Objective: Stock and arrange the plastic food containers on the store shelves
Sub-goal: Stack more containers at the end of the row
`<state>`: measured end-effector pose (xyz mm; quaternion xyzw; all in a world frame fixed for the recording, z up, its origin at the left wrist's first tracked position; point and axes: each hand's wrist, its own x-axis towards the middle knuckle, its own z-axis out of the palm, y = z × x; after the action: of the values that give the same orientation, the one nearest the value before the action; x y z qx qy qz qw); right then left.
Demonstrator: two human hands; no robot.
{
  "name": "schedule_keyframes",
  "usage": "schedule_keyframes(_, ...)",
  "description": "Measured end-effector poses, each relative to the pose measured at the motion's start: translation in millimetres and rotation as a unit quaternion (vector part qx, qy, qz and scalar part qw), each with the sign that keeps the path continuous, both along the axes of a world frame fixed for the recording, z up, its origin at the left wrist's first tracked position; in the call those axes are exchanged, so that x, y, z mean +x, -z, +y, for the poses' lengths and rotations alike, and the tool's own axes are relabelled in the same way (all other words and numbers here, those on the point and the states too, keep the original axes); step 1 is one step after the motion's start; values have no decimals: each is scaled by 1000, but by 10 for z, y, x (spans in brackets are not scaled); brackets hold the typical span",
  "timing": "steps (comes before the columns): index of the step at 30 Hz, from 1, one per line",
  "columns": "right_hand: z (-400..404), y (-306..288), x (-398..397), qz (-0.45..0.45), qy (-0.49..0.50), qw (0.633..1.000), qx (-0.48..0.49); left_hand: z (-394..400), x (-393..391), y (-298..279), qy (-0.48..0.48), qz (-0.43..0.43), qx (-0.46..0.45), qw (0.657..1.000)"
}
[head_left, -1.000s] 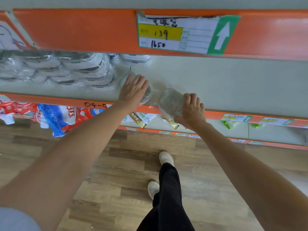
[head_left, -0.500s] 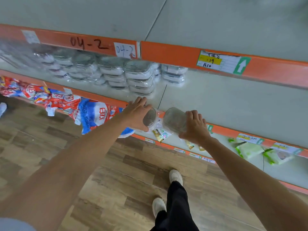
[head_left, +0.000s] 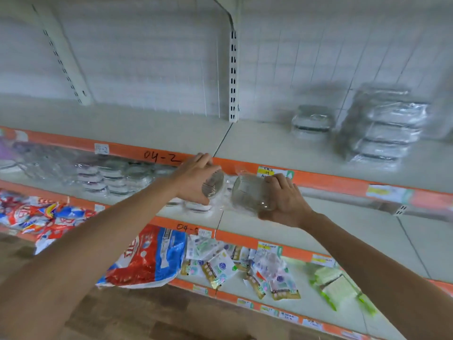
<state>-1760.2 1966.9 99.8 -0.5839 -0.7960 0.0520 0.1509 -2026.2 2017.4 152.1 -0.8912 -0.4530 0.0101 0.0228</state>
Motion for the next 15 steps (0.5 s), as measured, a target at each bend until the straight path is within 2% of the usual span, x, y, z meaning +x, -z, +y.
schedule_keyframes(3, 93, -176, 252, 25, 38, 999, 18, 142, 239, -73, 15, -21, 23, 999)
schedule_keyframes(8, 420, -336, 692, 72, 106, 992, 9, 575, 651, -86, 17, -111, 6, 994)
schedule_keyframes(11, 733, -430, 918, 81, 129, 988, -14, 912, 881, -168, 15, -123, -12, 992)
schedule_keyframes(15, 1137, -462, 1052, 87, 125, 986, -74, 1278, 1149, -258, 13, -111, -79, 991)
